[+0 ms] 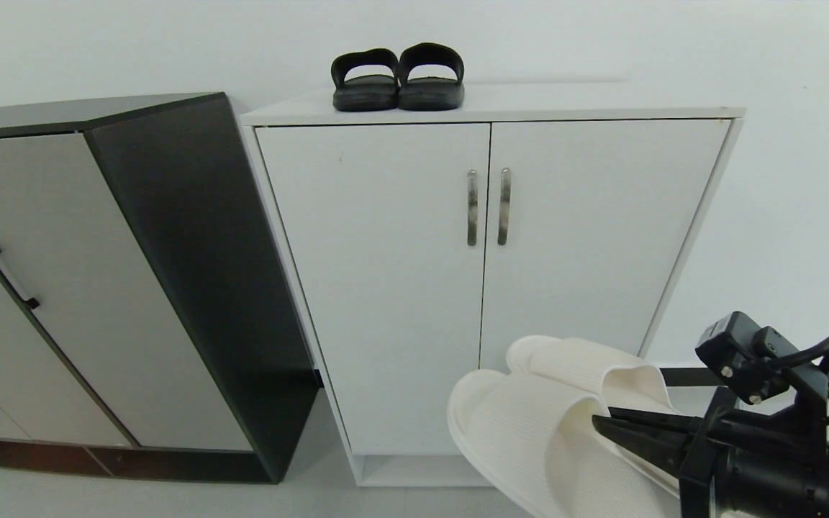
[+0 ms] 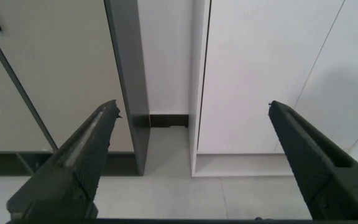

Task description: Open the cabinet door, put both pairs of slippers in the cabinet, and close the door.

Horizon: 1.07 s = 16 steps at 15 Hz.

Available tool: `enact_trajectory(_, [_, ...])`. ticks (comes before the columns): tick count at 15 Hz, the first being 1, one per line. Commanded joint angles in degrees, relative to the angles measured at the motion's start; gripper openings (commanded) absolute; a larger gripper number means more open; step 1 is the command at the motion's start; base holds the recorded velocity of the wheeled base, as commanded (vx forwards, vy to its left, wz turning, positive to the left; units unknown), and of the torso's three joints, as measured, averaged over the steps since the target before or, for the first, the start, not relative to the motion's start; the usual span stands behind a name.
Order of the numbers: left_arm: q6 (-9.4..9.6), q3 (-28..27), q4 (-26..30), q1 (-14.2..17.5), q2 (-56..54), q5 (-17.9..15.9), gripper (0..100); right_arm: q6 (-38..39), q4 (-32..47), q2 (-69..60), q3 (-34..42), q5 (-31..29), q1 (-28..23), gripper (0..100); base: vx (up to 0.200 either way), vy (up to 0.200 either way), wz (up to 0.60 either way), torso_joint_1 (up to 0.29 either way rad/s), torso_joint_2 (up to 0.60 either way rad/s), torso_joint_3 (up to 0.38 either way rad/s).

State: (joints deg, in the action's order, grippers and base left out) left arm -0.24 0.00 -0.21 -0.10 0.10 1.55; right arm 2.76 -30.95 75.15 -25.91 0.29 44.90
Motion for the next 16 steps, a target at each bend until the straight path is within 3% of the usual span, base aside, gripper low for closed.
enact_trajectory(1, [-0.02,0.0,-0.06,0.01,0.08,0.03,100,0.06,-0.07,-0.54,0.24,0.06,0.01,0,0.0,0.0,0.0,-0.017,0.26,0.246])
enact_trajectory(16, [-0.02,0.0,-0.06,0.01,0.08,0.12,100,-0.12,0.01,-0.1,0.33,0.06,0.01,0,0.0,0.0,0.0,0.0,0.02,0.019])
